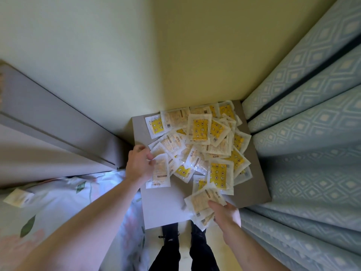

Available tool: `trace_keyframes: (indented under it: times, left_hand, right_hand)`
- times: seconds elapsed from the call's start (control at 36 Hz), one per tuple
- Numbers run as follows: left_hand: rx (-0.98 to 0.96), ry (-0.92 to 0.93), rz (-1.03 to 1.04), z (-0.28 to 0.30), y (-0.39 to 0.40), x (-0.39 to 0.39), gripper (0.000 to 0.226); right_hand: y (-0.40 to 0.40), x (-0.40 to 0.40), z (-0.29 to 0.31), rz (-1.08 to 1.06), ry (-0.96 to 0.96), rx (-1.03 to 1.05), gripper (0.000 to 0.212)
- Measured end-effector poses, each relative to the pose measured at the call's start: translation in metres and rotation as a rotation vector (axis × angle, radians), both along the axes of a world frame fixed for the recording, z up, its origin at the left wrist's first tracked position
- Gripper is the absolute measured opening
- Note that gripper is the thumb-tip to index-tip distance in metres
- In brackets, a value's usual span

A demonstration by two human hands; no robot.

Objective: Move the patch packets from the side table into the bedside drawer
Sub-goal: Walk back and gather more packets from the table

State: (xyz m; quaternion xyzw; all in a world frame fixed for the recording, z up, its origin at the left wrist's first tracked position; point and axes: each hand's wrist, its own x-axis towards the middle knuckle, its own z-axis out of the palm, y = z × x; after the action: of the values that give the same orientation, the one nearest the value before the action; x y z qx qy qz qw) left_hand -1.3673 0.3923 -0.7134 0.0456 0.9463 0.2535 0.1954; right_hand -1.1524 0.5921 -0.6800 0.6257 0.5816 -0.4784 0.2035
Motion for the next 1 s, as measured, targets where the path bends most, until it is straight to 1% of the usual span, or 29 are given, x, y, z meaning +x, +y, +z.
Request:
trace_keyframes:
  times: [0.06,0.25,0.33,0.47,0.5,0.53,0.58,0.61,0.72,0.81,0.83,0.92,0.94,1.0]
  left_hand:
    - [-0.017,-0.019,0.019,0.000,0.003,0.006,0.014]
    - [-0.061,-0.146,0.106,-0.004,0.008,0.018,0.014]
    - [-0.027,-0.181,0.170,-0.005,0.008,0.021,0.017]
    - [0.026,-0.217,0.192,0.003,0.001,0.029,0.013]
    - [0.020,-0.219,0.190,0.006,-0.002,0.032,0.017]
    - [0.014,-0.212,0.182,0.010,-0.004,0.036,0.027]
    - [0.022,-0.189,0.167,0.024,-0.008,0.045,0.042]
    - [0.026,-0.176,0.160,0.034,-0.009,0.050,0.043]
    - [0.077,-0.095,0.115,0.080,-0.016,0.081,0.028]
    - [0.119,-0.049,0.110,0.116,-0.026,0.110,0.029]
    - [0.118,-0.054,0.116,0.128,-0.030,0.121,0.028]
    - [0.139,-0.100,0.193,0.169,-0.040,0.154,0.010]
    - [0.156,-0.114,0.222,0.183,-0.044,0.165,0.010]
    - [0.169,-0.123,0.255,0.207,-0.053,0.189,0.020]
  right_hand:
    - [0.000,0.003,0.000,-0.005,0.028,-0.012,0.017]
    - [-0.001,0.016,0.003,-0.044,0.076,-0.045,0.013]
    - [-0.002,0.020,0.008,-0.052,0.089,-0.054,0.010]
    - [-0.005,0.025,0.021,-0.025,0.101,-0.068,0.007]
    - [-0.006,0.025,0.027,-0.007,0.100,-0.064,0.006]
    - [-0.006,0.024,0.033,0.015,0.102,-0.058,0.005]
    - [-0.006,0.023,0.050,0.073,0.105,-0.035,0.005]
    - [-0.006,0.022,0.059,0.101,0.111,-0.015,0.005]
    - [-0.002,0.020,0.102,0.215,0.121,0.060,0.010]
    - [0.001,0.027,0.137,0.282,0.141,0.102,0.014]
    - [0.002,0.031,0.149,0.298,0.150,0.113,0.013]
    - [0.003,0.039,0.177,0.337,0.186,0.130,0.009]
    - [0.002,0.041,0.185,0.346,0.199,0.132,0.008]
    - [-0.002,0.046,0.198,0.353,0.236,0.123,0.006]
